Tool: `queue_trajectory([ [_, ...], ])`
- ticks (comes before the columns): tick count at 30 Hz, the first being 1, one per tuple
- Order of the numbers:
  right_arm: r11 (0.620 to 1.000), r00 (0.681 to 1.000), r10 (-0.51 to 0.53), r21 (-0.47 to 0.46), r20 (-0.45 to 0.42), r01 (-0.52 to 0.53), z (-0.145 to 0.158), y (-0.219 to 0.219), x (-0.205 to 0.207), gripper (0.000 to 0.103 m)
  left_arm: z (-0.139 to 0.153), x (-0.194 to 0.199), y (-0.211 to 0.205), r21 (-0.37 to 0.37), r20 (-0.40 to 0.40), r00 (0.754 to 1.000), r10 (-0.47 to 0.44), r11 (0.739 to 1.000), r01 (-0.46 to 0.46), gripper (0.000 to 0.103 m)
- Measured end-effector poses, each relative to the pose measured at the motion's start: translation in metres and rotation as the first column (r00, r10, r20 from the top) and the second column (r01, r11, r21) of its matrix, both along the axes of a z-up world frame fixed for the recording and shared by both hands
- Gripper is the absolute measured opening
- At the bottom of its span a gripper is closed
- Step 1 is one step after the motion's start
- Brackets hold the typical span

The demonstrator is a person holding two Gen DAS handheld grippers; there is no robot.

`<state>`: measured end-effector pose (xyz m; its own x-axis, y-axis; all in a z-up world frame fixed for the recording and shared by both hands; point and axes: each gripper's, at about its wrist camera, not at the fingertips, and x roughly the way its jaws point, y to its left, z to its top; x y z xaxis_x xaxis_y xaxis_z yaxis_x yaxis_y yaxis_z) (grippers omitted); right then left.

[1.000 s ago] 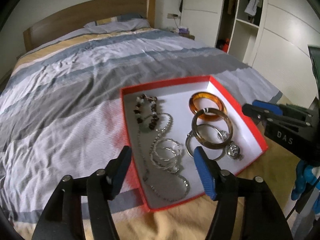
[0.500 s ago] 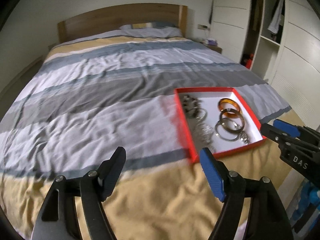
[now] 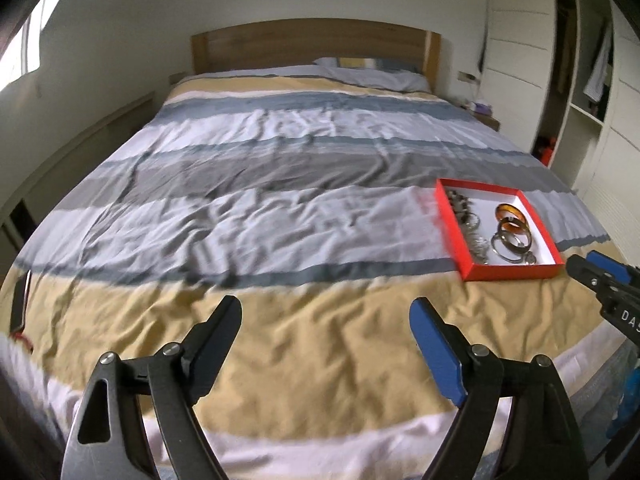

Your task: Organize jewelry

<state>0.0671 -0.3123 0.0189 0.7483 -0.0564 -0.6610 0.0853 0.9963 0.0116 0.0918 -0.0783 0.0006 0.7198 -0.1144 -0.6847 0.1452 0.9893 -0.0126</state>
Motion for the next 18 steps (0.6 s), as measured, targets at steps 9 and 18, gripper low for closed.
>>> queue_trajectory([
  [9,0.999,0.999,0.021,-0.035,0.049,-0.019,0.016,0.030,-0.032,0.056,0.014,-0.037,0.034,0.024,0.056,0.996,0.071,0.997,-0.072,0.086],
  [18,0.997,0.995,0.050,-0.068,0.082,-0.045,0.023,0.049,-0.054,0.059,0.029,-0.063,0.046,0.034,0.098,0.990,0.104,0.994,-0.108,0.090],
])
